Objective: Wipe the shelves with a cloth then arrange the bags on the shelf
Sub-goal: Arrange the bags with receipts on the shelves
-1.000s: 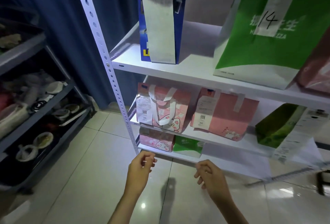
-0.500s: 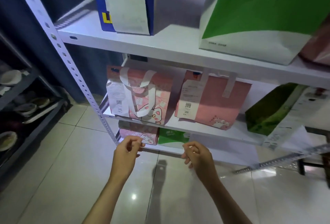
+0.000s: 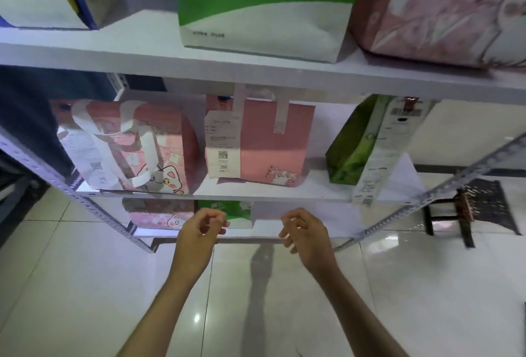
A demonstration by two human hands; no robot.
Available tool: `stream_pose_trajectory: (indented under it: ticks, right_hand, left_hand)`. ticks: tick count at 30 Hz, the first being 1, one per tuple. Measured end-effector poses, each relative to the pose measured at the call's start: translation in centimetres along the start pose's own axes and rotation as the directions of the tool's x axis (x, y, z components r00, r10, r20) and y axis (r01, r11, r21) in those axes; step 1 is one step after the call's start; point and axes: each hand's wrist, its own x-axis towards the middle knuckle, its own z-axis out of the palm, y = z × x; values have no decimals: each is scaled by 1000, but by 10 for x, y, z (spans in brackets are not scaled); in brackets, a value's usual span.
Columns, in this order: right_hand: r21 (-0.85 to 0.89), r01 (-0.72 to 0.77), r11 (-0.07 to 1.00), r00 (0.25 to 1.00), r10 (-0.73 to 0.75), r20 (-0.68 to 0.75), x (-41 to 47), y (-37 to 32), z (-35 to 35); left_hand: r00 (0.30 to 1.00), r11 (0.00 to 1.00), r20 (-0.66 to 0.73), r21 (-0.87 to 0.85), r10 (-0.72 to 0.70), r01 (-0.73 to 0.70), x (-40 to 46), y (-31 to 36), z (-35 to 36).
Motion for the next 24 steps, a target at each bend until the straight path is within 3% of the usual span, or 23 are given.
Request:
stream_pose_trajectory:
  ticks: [19,24]
  right_hand:
    - [-28,32,999,997,-34,-70,17,25,-84]
    - [-19,28,999,998,-29,-63,21,28,-83]
  left_hand:
    - [999,993,40,116,20,-25,8,27,69]
    - [998,991,-46,128,51,-45,12,30,69]
